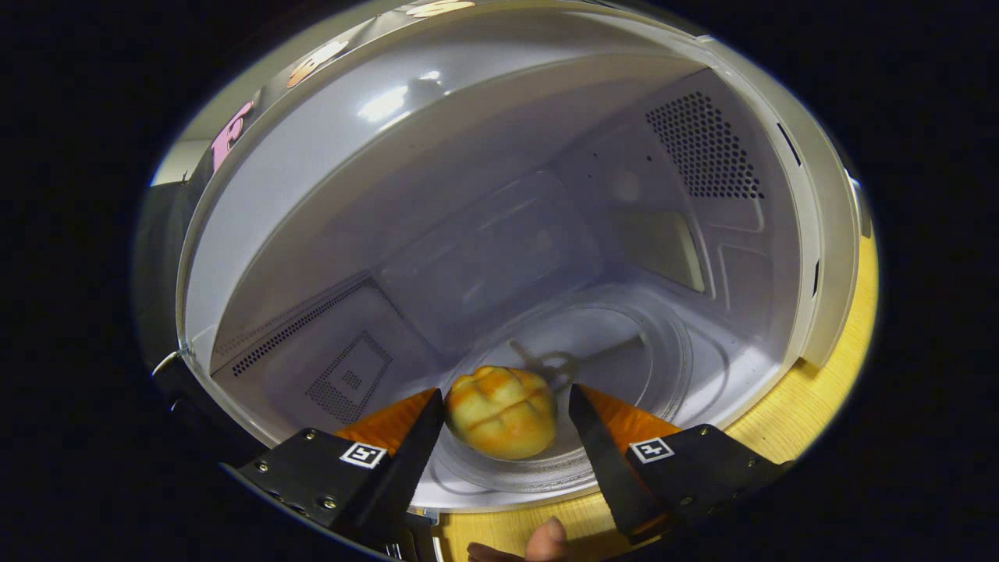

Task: Open the microwave, put the food inside, and close the microwave door.

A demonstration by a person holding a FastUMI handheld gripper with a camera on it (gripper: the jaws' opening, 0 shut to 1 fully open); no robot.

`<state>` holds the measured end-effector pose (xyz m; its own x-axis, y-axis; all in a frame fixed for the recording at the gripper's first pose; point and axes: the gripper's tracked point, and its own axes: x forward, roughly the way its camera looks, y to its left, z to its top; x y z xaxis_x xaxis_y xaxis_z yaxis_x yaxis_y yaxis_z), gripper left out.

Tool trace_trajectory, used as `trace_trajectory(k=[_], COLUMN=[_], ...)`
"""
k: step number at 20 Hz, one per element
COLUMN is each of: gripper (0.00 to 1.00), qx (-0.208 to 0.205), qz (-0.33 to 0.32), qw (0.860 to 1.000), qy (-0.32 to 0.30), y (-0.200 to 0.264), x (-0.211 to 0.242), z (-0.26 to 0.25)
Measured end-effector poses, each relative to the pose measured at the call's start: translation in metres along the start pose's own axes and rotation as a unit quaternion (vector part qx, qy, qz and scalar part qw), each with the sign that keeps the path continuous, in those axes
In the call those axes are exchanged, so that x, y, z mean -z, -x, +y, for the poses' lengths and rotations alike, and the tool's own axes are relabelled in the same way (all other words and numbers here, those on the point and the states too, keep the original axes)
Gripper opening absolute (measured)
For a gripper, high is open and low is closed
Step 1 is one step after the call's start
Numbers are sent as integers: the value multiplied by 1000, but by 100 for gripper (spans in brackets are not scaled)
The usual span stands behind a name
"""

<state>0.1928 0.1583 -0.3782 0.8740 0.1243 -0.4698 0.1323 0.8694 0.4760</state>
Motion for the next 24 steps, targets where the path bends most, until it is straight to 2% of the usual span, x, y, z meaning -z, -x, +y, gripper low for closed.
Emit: trace_trajectory(k=[4, 6, 10, 14, 19, 24], gripper=[98, 97, 97, 97, 97, 97], qx=[1, -16, -85, -155, -247, -328], qz=[12, 10, 45, 69, 44, 48], qw=[1000, 1000, 995, 985, 959, 921], qy=[-13, -16, 5, 40, 132, 207], y=[31, 58, 142, 243, 367, 442], x=[-9, -19, -20, -13, 3, 51], z=[2, 8, 31, 51, 80, 119])
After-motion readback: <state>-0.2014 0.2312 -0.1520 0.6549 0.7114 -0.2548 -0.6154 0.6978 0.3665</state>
